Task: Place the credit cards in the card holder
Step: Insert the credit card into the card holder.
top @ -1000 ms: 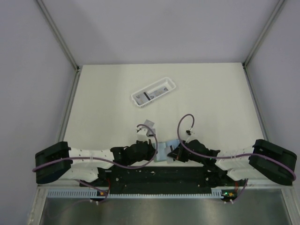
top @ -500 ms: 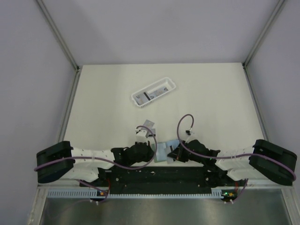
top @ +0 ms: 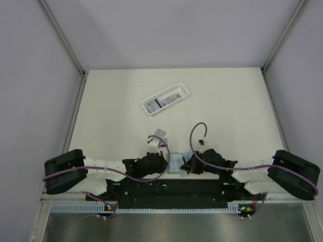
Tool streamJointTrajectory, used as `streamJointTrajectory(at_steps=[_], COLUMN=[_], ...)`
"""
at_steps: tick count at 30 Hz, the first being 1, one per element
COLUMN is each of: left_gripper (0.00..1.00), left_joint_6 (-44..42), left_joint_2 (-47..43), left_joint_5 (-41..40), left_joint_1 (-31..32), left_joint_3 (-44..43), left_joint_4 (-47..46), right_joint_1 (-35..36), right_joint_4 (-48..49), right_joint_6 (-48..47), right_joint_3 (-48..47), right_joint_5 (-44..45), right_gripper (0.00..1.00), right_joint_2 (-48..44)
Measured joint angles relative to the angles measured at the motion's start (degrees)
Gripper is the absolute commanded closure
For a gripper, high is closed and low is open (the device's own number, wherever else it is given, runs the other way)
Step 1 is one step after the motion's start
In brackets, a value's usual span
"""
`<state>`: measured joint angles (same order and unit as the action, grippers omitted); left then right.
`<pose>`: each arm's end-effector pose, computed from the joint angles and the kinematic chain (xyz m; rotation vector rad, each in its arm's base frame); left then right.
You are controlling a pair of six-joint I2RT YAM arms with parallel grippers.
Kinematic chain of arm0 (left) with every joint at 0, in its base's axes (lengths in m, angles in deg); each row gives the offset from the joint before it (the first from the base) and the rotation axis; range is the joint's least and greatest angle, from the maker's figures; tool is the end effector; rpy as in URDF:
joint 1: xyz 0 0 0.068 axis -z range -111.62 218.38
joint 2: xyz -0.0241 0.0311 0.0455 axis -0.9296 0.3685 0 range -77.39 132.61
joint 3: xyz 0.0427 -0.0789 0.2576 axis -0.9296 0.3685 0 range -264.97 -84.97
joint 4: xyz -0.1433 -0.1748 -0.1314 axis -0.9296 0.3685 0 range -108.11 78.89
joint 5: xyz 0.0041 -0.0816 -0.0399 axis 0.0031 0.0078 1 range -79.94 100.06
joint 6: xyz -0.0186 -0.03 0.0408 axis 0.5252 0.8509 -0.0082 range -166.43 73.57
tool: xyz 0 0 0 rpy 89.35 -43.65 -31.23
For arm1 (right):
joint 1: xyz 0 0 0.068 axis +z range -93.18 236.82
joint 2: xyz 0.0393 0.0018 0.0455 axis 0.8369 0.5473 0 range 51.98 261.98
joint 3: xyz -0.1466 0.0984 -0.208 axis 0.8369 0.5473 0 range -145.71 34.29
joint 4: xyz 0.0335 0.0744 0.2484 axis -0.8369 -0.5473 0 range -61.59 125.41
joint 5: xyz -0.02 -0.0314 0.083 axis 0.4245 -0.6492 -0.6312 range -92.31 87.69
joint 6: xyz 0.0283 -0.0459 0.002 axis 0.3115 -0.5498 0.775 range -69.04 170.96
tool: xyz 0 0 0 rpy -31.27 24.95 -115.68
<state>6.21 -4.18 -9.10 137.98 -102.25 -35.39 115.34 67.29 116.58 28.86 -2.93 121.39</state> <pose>0.0858 -0.1973 0.1296 0.1558 2.3183 -0.7860 0.0945 0.1548 0.1085 0.1423 2.4127 1.1876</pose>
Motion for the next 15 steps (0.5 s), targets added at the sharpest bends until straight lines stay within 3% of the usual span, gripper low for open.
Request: streamJointTrajectory(at_steps=[15], left_gripper=[1.00], left_joint_6=[-0.02], left_joint_2=[2.34], left_joint_5=[0.26], left_joint_1=[-0.15], left_joint_3=[-0.31], left_joint_4=[-3.26], right_joint_1=[-8.61], right_joint_4=[-0.04], right_joint_6=[-5.09], right_joint_3=[-0.15], right_joint_5=[-7.17], right_gripper=[1.00], right_joint_2=[0.33])
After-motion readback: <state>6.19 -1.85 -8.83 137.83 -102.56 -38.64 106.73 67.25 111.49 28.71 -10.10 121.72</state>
